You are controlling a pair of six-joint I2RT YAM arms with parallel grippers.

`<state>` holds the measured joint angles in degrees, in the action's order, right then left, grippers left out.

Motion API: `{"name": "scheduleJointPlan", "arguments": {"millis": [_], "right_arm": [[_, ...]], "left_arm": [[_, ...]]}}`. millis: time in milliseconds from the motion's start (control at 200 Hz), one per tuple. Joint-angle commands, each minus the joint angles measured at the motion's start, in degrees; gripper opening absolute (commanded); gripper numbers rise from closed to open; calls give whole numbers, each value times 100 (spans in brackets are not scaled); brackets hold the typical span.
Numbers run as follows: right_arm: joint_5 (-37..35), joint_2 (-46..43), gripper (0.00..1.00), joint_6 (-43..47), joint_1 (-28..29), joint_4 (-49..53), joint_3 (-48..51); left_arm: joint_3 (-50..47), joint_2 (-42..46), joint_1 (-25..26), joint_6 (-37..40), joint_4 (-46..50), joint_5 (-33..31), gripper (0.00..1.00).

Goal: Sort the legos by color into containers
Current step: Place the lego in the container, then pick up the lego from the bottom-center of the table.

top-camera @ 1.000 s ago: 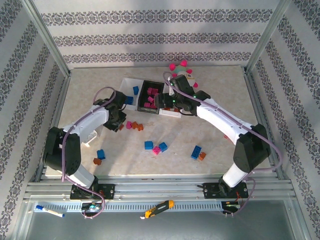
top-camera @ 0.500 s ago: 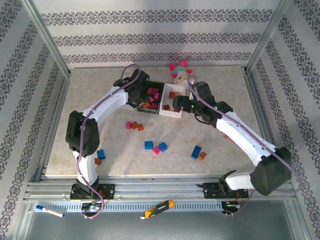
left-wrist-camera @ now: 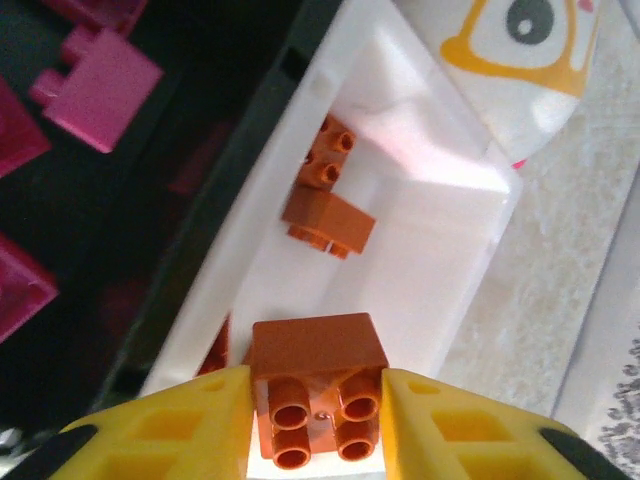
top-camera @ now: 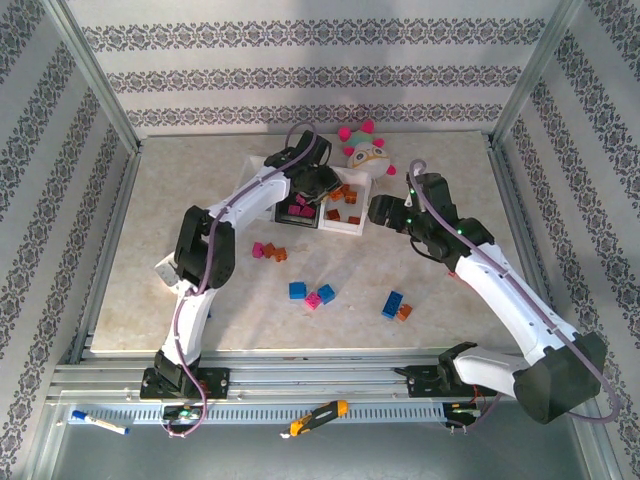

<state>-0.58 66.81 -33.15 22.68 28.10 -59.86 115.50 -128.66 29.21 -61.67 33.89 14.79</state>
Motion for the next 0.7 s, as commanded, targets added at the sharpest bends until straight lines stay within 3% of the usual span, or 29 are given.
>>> {"name": "scheduleJointPlan", "arguments": {"millis": [0,160,275,470,695], "right_arm": [[66,-89,81,-43,-59,141,38],[58,-23,81,-36,-70,210,60],[-6,65,81,-38,8,436,197],[-206,182,81,-447,290,983,681],[-215,218,81,-1127,460,1009,1500]], "left_arm": [[365,-86,23,23,-102,140,54],[90,358,28,451,-137,-77,78],[-788,1050,24,937,-655,-172,88],[-3419,2642,28,2088,-2751,-130,96],[-5146,4034,132,4138,-3079,-137,99]]}}
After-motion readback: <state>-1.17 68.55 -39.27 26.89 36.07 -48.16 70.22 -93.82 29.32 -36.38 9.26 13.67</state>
